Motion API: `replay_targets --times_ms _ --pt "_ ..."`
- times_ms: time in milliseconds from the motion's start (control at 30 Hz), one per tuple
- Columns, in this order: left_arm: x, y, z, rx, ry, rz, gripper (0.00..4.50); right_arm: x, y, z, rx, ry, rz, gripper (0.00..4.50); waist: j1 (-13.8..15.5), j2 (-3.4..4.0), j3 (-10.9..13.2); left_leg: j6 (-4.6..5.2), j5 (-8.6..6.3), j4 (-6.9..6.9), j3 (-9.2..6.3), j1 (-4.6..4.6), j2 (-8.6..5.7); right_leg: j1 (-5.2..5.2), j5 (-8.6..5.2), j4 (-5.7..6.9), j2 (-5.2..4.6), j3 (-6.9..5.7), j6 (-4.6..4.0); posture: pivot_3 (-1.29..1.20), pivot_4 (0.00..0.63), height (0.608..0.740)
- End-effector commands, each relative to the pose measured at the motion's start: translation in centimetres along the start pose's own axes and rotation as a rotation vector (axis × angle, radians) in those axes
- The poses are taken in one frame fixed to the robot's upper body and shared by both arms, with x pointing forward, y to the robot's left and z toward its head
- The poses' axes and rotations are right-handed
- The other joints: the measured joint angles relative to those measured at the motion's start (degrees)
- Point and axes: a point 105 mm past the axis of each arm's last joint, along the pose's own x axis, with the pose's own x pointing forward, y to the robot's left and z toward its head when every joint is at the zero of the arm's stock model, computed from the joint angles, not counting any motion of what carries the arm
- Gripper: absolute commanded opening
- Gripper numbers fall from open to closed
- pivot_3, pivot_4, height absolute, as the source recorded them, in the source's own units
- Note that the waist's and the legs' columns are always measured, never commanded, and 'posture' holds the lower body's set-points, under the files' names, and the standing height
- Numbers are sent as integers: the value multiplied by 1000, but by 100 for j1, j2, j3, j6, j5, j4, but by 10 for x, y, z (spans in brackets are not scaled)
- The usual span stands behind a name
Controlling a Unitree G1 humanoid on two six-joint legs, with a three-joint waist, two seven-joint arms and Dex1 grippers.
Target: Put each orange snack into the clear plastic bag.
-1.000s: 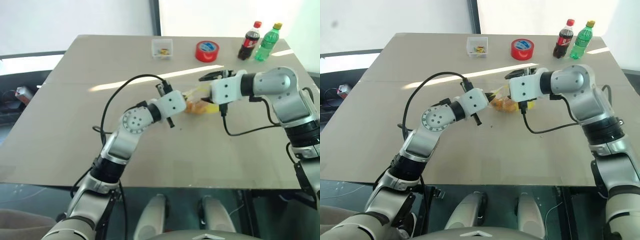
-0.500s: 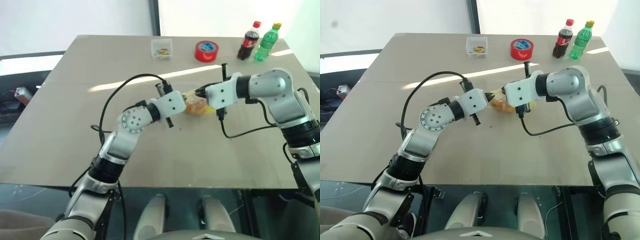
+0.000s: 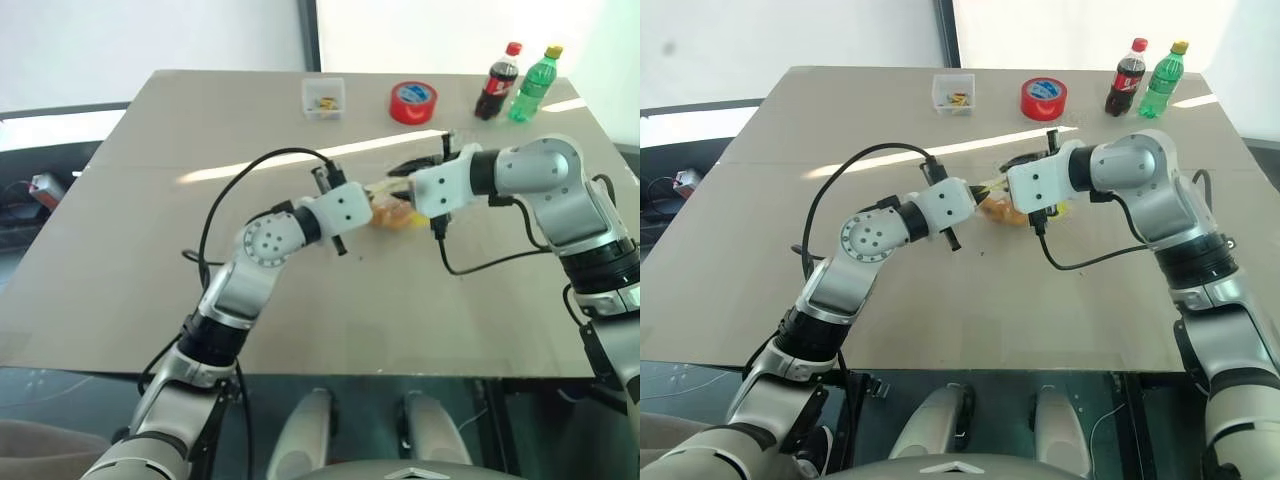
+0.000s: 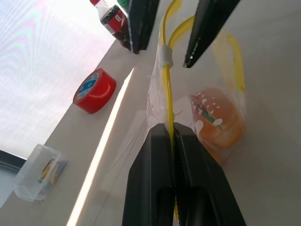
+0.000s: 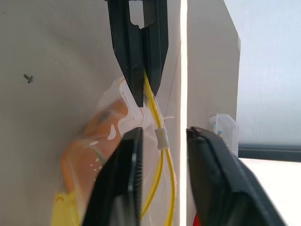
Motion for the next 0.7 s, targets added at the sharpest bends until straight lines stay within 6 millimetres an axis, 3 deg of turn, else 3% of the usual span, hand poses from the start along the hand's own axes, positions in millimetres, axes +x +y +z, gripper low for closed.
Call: replay_targets --times_ms 33,200,367,700 --pt "-2 5 16 36 -50 20 0 -6 -17 11 -52 -22 -53 2912 0 0 0 0 0 0 0 0 0 0 0 0 0 0 0 0 150 740" --pt "-2 5 15 33 -50 20 0 -5 -16 10 -51 -23 -45 2912 0 0 0 0 0 0 0 0 0 0 0 0 0 0 0 0 150 740" --pt "-1 5 15 30 -50 20 0 -6 -15 6 -44 -7 -45 1553 1 0 0 0 0 0 0 0 0 0 0 0 0 0 0 0 150 740" --pt "-1 5 16 30 -53 20 0 -6 -13 2 -40 10 -40 1553 0 0 0 0 0 0 1 0 0 0 0 0 0 0 0 0 150 740"
